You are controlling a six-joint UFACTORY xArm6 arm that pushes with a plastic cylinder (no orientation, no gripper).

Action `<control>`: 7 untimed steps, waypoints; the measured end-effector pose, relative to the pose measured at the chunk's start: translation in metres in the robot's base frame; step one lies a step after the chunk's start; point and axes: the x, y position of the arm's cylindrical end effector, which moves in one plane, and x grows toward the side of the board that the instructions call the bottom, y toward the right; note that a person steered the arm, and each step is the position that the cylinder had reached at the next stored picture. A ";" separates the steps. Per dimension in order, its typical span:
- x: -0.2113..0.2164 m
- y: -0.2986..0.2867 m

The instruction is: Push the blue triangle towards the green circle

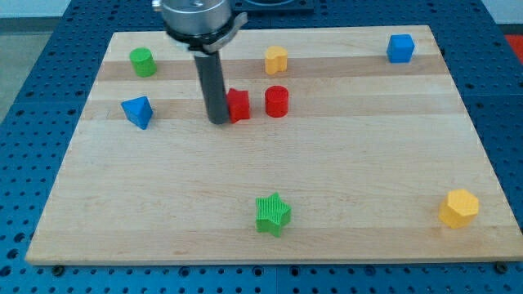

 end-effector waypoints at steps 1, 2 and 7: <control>0.000 0.003; 0.011 -0.021; -0.033 -0.116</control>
